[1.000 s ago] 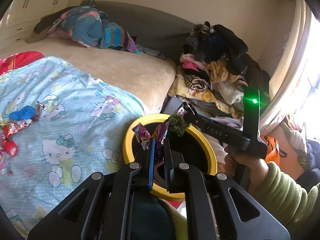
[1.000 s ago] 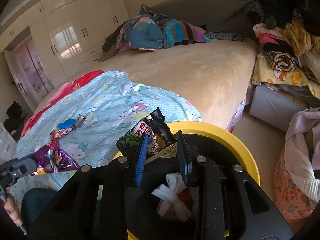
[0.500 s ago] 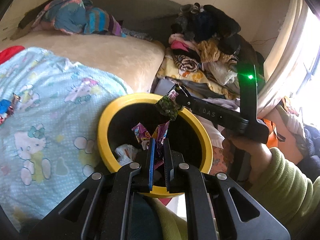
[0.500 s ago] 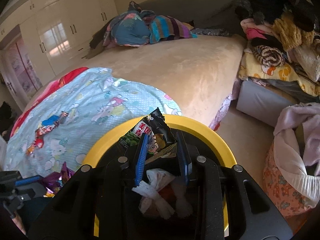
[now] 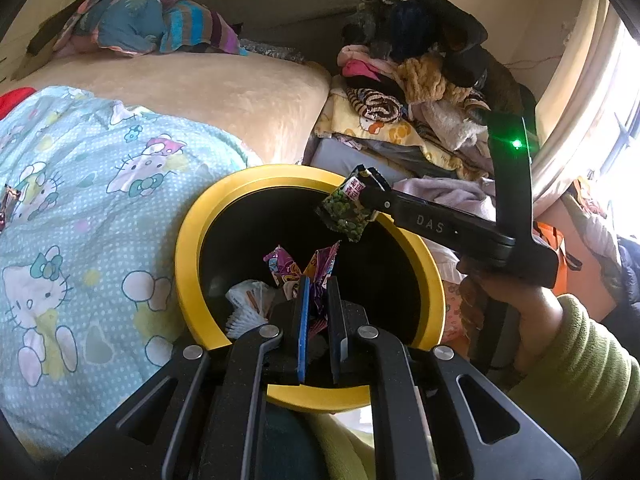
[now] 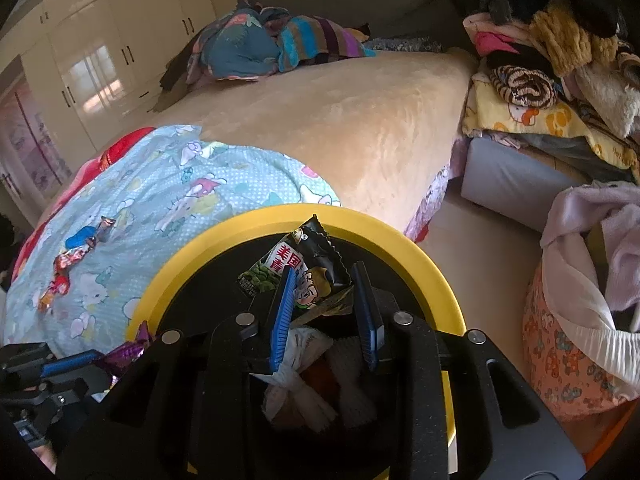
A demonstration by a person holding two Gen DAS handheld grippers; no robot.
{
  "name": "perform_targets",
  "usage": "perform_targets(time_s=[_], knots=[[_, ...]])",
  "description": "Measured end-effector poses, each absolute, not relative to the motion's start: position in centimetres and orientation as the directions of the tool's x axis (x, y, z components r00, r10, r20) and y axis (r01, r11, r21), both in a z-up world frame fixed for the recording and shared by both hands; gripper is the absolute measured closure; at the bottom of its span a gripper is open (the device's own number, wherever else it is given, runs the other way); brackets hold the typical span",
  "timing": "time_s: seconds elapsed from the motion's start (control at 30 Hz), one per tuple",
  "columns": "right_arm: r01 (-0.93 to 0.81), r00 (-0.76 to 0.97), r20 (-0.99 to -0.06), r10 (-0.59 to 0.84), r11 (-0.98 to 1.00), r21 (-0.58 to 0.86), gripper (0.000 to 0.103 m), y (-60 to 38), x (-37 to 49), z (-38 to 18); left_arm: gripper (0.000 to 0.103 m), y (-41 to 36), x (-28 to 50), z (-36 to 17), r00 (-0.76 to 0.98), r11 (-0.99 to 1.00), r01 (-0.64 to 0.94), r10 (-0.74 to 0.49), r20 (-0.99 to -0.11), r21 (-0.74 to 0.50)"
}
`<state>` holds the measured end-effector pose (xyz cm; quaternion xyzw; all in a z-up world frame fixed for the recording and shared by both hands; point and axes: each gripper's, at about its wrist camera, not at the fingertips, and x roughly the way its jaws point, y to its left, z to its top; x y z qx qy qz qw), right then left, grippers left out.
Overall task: Collect trash
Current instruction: 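Open both tools to drop the wrapper and snack packet into the bin, then move both tools back over the remaining candy on the bedspread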
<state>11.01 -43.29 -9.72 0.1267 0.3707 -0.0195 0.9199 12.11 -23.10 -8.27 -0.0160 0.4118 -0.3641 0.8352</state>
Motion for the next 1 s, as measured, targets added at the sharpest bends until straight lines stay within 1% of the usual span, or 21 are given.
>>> perform_targets(time_s=[0.13,0.17,0.2,0.23,0.27,0.3,0.37,0.4,0.43,0.47,0.53,0.6,0.73,0.83,0.93,1.0], knots=[[0.126,0.715,-0.695,0.071,0.966,0.228,0.078,-43.1,11.2,-10.1,0.095,-23.2,12.2,-8.7,0.398,0.741,0.592,-0.612,-0.684,-0.318],[0.122,0.715,-0.695,0.079,0.964,0.235,0.077,-43.0,11.3,-10.1,0.092,-23.2,12.3,-8.8,0.397,0.742,0.589,-0.611,-0.685,-0.319],[0.121,0.714,-0.696,0.082,0.964,0.238,0.072,-42.9,11.3,-10.1,0.089,-23.1,12.3,-9.0,0.391,0.743,0.583,-0.611,-0.688,-0.329],[0.12,0.713,-0.696,0.083,0.964,0.238,0.069,-42.8,11.3,-10.1,0.072,-23.0,12.4,-9.1,0.389,0.746,0.575,-0.61,-0.69,-0.336],[0.119,0.715,-0.694,0.082,0.964,0.237,0.06,-42.7,11.3,-10.1,0.045,-22.8,12.4,-9.2,0.392,0.753,0.564,-0.605,-0.693,-0.339],[0.121,0.72,-0.69,0.079,0.964,0.237,0.055,-42.7,11.2,-9.9,0.04,-22.6,12.4,-9.3,0.395,0.757,0.557,-0.603,-0.693,-0.341],[0.124,0.725,-0.685,0.074,0.964,0.236,0.054,-42.7,11.2,-9.7,0.037,-22.1,12.4,-9.2,0.399,0.76,0.543,-0.607,-0.688,-0.355],[0.127,0.726,-0.685,0.071,0.964,0.235,0.051,-42.7,11.2,-9.6,0.033,-21.8,12.4,-9.1,0.407,0.767,0.536,-0.602,-0.687,-0.354],[0.13,0.729,-0.682,0.068,0.963,0.235,0.049,-42.8,11.1,-9.5,0.021,-21.6,12.4,-9.0,0.416,0.775,0.526,-0.594,-0.689,-0.35],[0.133,0.733,-0.677,0.065,0.963,0.236,0.046,-42.8,11.0,-9.4,0.012,-21.2,12.4,-8.8,0.419,0.777,0.518,-0.594,-0.686,-0.357],[0.135,0.739,-0.671,0.061,0.962,0.236,0.045,-42.7,11.0,-9.1,0.009,-20.6,12.4,-8.5,0.416,0.773,0.508,-0.607,-0.677,-0.381],[0.136,0.742,-0.668,0.058,0.963,0.234,0.044,-42.6,11.0,-8.9,0.007,-20.0,12.2,-8.2,0.432,0.787,0.493,-0.59,-0.682,-0.37],[0.121,0.755,-0.654,0.054,0.968,0.22,0.041,-41.6,10.9,-8.1,0.007,-19.0,11.5,-6.9,0.497,0.817,0.49,-0.548,-0.673,-0.303],[0.1,0.768,-0.638,0.057,0.973,0.209,0.037,-40.5,10.7,-7.3,0.007,-18.3,11.2,-5.7,0.534,0.828,0.483,-0.536,-0.654,-0.284],[0.069,0.784,-0.617,0.068,0.978,0.196,0.036,-39.3,10.5,-6.3,0.007,-17.5,10.8,-4.7,0.577,0.845,0.471,-0.512,-0.636,-0.254],[0.047,0.794,-0.603,0.076,0.982,0.185,0.032,-38.2,10.3,-5.6,0.007,-16.8,10.6,-4.2,0.601,0.858,0.454,-0.495,-0.627,-0.241]])
